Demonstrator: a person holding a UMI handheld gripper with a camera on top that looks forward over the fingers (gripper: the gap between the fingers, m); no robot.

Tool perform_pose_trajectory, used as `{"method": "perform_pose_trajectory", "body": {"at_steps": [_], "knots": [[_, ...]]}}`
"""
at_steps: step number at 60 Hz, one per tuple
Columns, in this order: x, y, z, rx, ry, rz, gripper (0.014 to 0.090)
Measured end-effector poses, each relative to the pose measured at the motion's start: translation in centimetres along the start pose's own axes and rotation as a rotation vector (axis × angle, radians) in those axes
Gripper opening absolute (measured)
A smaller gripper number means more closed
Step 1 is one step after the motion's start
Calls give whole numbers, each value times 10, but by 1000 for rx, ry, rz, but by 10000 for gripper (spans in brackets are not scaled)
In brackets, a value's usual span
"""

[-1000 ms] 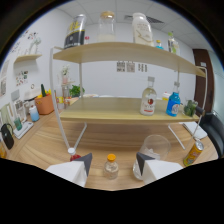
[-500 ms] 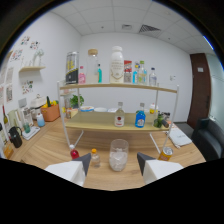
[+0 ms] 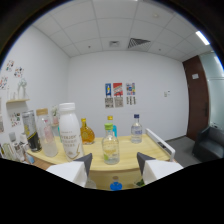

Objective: Make me a cup of Vodka Sunrise.

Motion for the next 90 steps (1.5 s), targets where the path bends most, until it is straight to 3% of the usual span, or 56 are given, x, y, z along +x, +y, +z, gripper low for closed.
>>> {"method": "perform_pose_trajectory", "body": {"at_steps": [12,18,24,39,50,57,77,90], "knots": [[-6,-1,51,-50,-39,-7,699],[-9,0,62,-54,-47,-23,509],[-13,-1,65,-58,-58,-22,379],[-10,0,59,-70,-33,-60,359],[-10,-23,24,15,-39,-59,354],[-13,-7,-10,29,-45,-47,355],[-14,158,-37,-172,-27,-23,353],[-4,205,-24,-240,-12,-443,353]]}}
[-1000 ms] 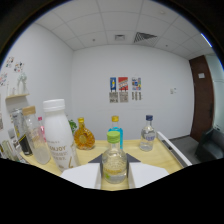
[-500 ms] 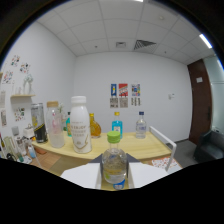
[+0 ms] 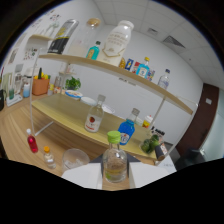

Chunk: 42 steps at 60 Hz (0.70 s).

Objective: Make me a cup of Vodka Sunrise.

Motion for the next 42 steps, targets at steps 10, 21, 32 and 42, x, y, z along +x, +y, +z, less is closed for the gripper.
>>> {"method": "perform_pose_trajectory", "body": {"at_steps": [10,21,32,42], "knots": [[1,1,10,7,46,-488,353],[-6,-1,14,47,68,-970,352],[3,0,19,26,111,-1250,351],[10,-3,22,1,141,-1421,353]]}}
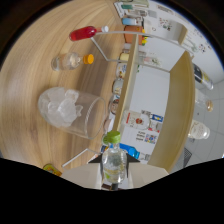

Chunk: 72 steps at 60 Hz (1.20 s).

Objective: Make me a cup of Vodka Sunrise.

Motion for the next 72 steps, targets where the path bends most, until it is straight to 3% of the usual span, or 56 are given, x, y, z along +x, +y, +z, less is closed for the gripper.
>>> {"method": "perform_pose_trajectory", "body": {"at_steps": [21,34,44,54,72], "knots": [[6,-4,0,32,-27,79,354],[44,-15,-22,167,-67,948,354],[48,-2,-22,227,-94,1483,356],[-7,-1,-2,172,-184,1665,354],[-106,-7,30,-5,-326,1817,354]]}}
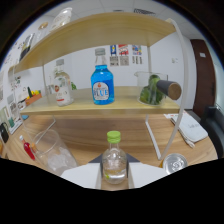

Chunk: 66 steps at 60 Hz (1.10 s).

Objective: Make me a cup of Vodka Sunrise.

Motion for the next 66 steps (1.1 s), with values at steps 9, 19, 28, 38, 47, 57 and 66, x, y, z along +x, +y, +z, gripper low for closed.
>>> {"method": "perform_pose_trajectory", "body": {"at_steps": [9,19,28,38,47,57,66], "knots": [[4,22,11,-50,13,23,353],[5,34,13,-81,21,34,353],[7,37,13,-84,38,32,360],[10,41,14,-106,56,32,372],[13,47,9,-122,81,7,387],[13,45,-6,-123,102,-13,640],[12,23,-37,-81,136,-43,866]]}}
